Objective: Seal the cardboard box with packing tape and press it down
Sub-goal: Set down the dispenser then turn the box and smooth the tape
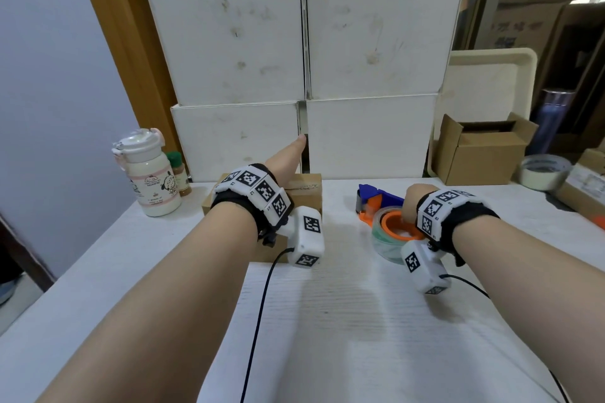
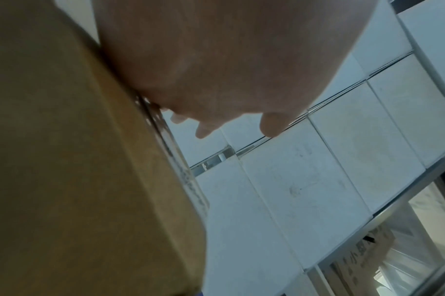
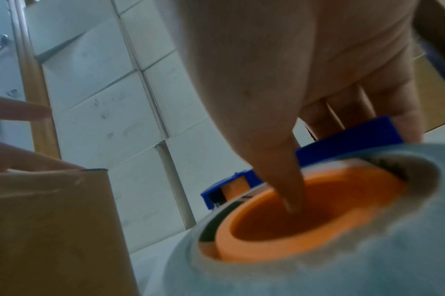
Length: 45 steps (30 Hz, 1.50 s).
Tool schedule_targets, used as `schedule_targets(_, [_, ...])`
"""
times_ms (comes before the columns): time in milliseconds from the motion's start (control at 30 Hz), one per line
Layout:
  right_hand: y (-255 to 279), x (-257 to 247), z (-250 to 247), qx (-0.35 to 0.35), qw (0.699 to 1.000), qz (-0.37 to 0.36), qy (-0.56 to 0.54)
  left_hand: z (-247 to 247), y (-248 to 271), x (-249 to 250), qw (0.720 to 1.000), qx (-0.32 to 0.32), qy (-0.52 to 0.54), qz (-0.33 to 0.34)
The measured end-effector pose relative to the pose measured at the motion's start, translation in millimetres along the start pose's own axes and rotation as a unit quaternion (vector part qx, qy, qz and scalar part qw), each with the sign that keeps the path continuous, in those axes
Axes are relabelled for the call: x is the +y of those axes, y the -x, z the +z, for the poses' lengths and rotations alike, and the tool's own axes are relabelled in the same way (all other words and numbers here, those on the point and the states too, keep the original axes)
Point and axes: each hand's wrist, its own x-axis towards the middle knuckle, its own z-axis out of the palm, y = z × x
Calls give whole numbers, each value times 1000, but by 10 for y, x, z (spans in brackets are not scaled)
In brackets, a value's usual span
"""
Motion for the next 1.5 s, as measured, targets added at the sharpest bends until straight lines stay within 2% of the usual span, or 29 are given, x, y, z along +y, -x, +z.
schedule_targets(100, [160,8,-165,59,997,-37,-23,85,8,35,999,12,38,-3])
schedule_targets(167, [250,-82,-333,102,989,-51,-96,168,-7,31,999,11,41,-7])
schedule_targets(267, [289,-232,-523,126,958,-86,-242,239,-125,-20,996,21,92,5])
schedule_targets(367, [396,-434,-684,140,922,-108,-345,248,-30,32,989,101,108,6])
schedule_targets(467, [462,-624,-760,128,910,-121,-376,174,-94,-15,981,195,6,19])
schedule_targets(567, [508,-770,-752,95,909,-111,-389,50,-114,-124,966,230,-114,21])
schedule_targets(667, [542,-912,-707,80,910,-101,-395,-9,-81,-268,919,249,-307,-14])
schedule_targets(733, [558,-992,-671,75,909,-91,-399,-19,-78,-317,905,242,-346,-51])
schedule_targets(833, [564,-1068,-622,63,904,-58,-419,-19,-104,-354,922,226,-301,-91])
schedule_targets(1100, [547,-1149,-572,29,871,19,-491,-15,-101,-363,939,211,-265,-65])
schedule_targets(1500, [581,-1120,-547,35,876,4,-481,-88,-61,-403,931,198,-302,-56])
